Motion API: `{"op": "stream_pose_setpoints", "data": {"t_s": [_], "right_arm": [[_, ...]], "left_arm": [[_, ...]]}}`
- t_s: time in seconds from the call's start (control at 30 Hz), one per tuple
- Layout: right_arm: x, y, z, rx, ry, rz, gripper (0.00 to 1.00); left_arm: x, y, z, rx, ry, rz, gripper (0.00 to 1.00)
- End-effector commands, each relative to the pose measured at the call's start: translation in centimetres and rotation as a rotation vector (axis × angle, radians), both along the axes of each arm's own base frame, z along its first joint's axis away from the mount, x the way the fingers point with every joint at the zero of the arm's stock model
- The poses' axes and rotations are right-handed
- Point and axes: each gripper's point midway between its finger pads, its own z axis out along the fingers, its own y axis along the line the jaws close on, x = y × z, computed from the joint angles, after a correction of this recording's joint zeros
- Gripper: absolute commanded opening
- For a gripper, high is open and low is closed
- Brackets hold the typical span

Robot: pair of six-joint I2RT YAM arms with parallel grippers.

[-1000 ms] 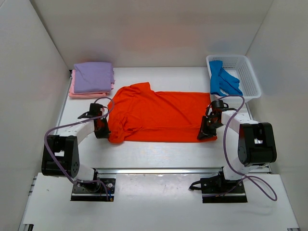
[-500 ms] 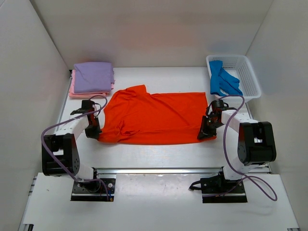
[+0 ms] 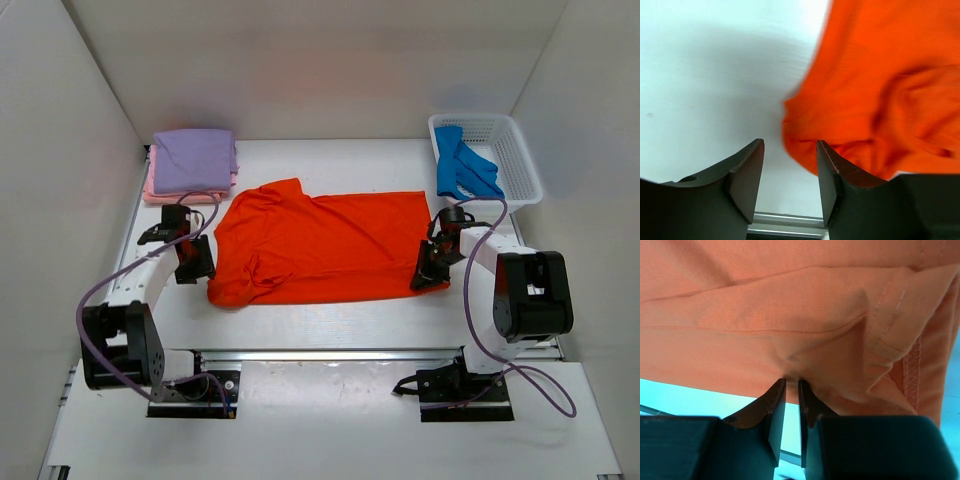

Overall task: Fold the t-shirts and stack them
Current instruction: Fold the flattened tshirt in 1/3 of the way

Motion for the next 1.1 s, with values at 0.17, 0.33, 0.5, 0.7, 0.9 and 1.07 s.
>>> {"op": "stream_pose_setpoints", "data": {"t_s": [0.17,0.33,0.5,0.7,0.9,1.07], "right_arm": [[-0.4,-2.7,-1.7,-0.131,0.023,0.008,0.14],[-0.3,-2.7,-1.9,-0.136,0.028,0.003,0.14],[-0.1,-2.7,-1.7,-0.133,0.022,0.007,0.14],[0.0,-2.5,-1.7,-0.127,0.021,0.005,0.14],[0.0,-2.5,-1.6,-0.127,0.014,0.008,0.14],[0.0,-2.5,-1.7,-0.125,0.020,0.006,0.14]], "left_arm": [[0.9,-2.3,3.6,-0.094,-0.134,-0.006,0.58],[-1.3,-5.4,2.4,-0.162,-0.094,-0.087,0.55],[-1.8,-8.2,1.7,-0.250,-0.145,-0.122,0.55],[-1.6,-9.8,1.0,-0.278,-0.149,-0.154,0.59],[-2.1,-10.8,-0.1,-0.280,-0.134,-0.177,0.58],[-2.7,-10.1,-0.7,-0.274,-0.114,-0.161,0.15]]}}
